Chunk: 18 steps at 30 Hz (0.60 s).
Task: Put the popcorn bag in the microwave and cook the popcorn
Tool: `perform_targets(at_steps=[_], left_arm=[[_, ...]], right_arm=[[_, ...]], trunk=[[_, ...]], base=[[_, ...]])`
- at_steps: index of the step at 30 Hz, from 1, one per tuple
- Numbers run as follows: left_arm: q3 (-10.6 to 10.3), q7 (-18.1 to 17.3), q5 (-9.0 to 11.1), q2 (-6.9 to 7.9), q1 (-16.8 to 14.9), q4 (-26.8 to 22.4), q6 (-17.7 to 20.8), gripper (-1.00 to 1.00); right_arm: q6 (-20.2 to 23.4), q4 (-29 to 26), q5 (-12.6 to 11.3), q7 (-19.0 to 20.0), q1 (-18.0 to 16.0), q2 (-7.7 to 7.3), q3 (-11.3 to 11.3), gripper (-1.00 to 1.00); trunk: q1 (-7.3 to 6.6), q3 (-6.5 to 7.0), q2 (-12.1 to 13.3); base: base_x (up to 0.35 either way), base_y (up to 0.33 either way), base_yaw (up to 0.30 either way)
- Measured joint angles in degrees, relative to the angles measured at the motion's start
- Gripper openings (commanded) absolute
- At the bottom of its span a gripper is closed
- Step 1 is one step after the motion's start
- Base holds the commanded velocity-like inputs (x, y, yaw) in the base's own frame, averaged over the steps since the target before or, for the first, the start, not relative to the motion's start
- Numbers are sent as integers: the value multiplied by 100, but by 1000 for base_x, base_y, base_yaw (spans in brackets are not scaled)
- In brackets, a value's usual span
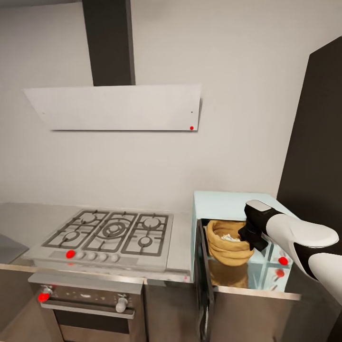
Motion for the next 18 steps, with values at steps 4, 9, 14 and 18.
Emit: perform_targets(at_steps=[4, 9, 14, 18], left_arm=[[0, -1, 0, 0, 0, 0, 0, 100], [-1, -2, 0, -3, 0, 0, 0, 100], [-3, 0, 0, -1, 0, 1, 0, 100], [0, 0, 0, 2, 0, 0, 0, 100]], right_arm=[[1, -2, 1, 1, 0, 0, 8, -100], [1, -2, 0, -2, 0, 0, 6, -100], [-1, -1, -5, -9, 0, 0, -14, -100], [1, 0, -2, -7, 0, 0, -8, -100]], trunk=[[1, 0, 2], [3, 0, 2], [0, 0, -1], [3, 0, 1]], base=[[231, 0, 0], [23, 0, 0], [92, -89, 0], [28, -27, 0]])
